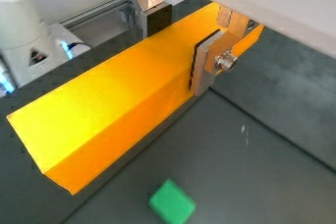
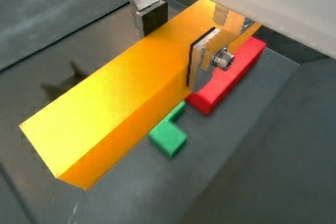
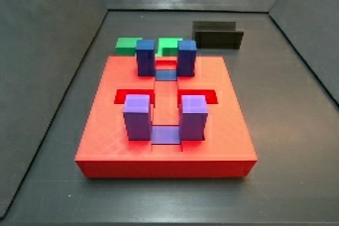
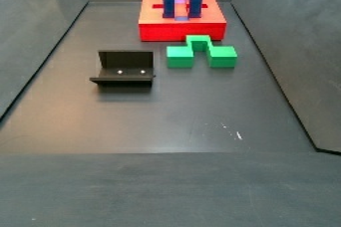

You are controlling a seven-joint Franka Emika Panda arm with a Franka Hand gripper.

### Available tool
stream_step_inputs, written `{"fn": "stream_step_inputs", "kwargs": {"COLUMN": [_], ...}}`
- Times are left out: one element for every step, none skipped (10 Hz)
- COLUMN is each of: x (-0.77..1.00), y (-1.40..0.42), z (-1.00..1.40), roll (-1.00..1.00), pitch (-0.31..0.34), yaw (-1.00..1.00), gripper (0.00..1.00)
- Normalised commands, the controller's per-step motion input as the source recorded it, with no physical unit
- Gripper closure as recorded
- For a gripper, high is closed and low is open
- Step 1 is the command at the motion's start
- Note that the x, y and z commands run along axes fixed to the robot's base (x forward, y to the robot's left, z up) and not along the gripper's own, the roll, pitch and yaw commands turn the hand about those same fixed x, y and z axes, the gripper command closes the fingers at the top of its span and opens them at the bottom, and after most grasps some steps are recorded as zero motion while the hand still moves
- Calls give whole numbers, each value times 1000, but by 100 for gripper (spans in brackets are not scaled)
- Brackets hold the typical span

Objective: Pick up the yellow object. Move up. Move to above the board. Insert the yellow object.
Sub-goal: Move to above the board, then insert the yellow object.

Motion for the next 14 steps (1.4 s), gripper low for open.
{"fn": "stream_step_inputs", "kwargs": {"x": [822,824,818,850,871,903,575,269,116,0,0,146,280,323], "y": [-1400,-1400,-1400,-1400,-1400,-1400,-834,-308,-169,0,-43,-169,-331,-369], "z": [174,194,200,212,215,217,141,84,60,-49,-143,-466,-814,-737], "roll": [17,7,20,-22,18,17,13,13,0,0,0,44,176,200], "pitch": [190,157,142,139,141,166,184,160,72,0,-1,-50,-123,-147], "yaw": [-60,-12,10,6,7,8,11,8,8,0,0,0,23,71], "gripper": [100,100,100,100,100,100,100,100,100,100,100,100,100,100]}}
